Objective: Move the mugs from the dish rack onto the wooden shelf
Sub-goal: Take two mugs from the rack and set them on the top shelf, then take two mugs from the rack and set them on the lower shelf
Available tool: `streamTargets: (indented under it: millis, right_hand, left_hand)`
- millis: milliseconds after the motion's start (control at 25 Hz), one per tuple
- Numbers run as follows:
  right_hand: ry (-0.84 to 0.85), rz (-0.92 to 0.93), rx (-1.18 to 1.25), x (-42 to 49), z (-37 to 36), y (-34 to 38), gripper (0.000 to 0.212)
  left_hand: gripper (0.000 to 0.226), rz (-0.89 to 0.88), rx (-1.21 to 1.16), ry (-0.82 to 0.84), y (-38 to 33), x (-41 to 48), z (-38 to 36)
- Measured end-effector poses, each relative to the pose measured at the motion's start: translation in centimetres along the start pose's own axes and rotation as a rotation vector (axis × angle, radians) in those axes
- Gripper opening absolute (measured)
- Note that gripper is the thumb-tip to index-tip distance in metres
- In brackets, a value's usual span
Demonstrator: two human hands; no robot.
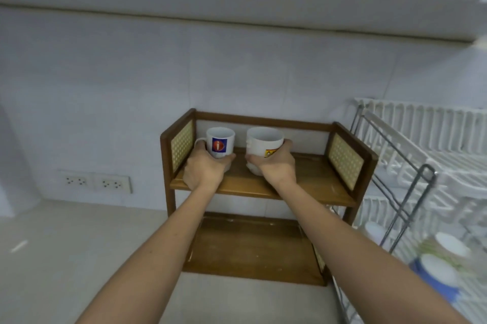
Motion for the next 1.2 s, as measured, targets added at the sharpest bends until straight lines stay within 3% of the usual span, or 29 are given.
streamTargets:
  millis: [240, 320, 400, 520, 680, 760, 880, 960, 1080, 1200]
  right_hand:
    - [0.108, 0.062, 0.047, -2.1, 1.0, 0.5, 0.080]
    - [0.093, 0.124, 0.054, -4.6, 3.0, 0.5, 0.068]
    - [0.093, 0.209, 0.012, -8.2, 5.1, -0.6, 0.068]
    - [0.085, 0.362, -0.116, -14.1, 8.5, -3.2, 0.069]
    - [-0.069, 0.475, -0.162, -19.4, 15.9, -8.5, 0.045]
    - [-0.118, 0.463, -0.253, -19.8, 19.3, -12.0, 0.037]
    - [-0.055, 0.337, -0.442, -17.8, 22.6, -18.6, 0.032]
    - [0.058, 0.283, -0.651, -15.8, 23.2, -22.7, 0.033]
    - [0.232, 0.418, -1.096, -13.5, 22.0, -26.5, 0.045]
    - [0.385, 0.603, -1.531, -11.9, 20.5, -29.3, 0.071]
  left_hand:
    - [0.050, -0.047, -0.052, 0.024, -0.6, -1.2, 0.3]
    - [0.047, -0.114, -0.040, -0.009, -1.7, -3.0, 1.2]
    - [0.051, -0.234, -0.014, 0.000, -3.2, -6.6, 1.3]
    - [0.052, -0.428, -0.049, 0.188, -5.4, -14.4, -0.3]
    - [0.045, -0.565, -0.053, 0.463, -6.5, -25.4, -4.3]
    - [0.042, -0.638, -0.038, 0.580, -7.5, -29.8, -7.1]
    - [0.035, -0.724, -0.037, 0.758, -9.3, -34.8, -12.1]
    - [0.034, -0.527, -0.087, 0.865, -9.1, -36.4, -16.2]
    - [0.045, -0.020, -0.115, 0.784, -6.6, -36.5, -20.9]
    - [0.065, 0.138, 0.061, 0.690, -5.3, -36.5, -24.0]
Point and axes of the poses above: each hand's wrist, its own x-axis towards the middle knuckle, its own z-axis out of the back of the hand, y = z × x, the point moved 10 cm from there along x, towards the middle knuckle, and after that the axes turned 14 degrees about -x, right-handed, at the moved point
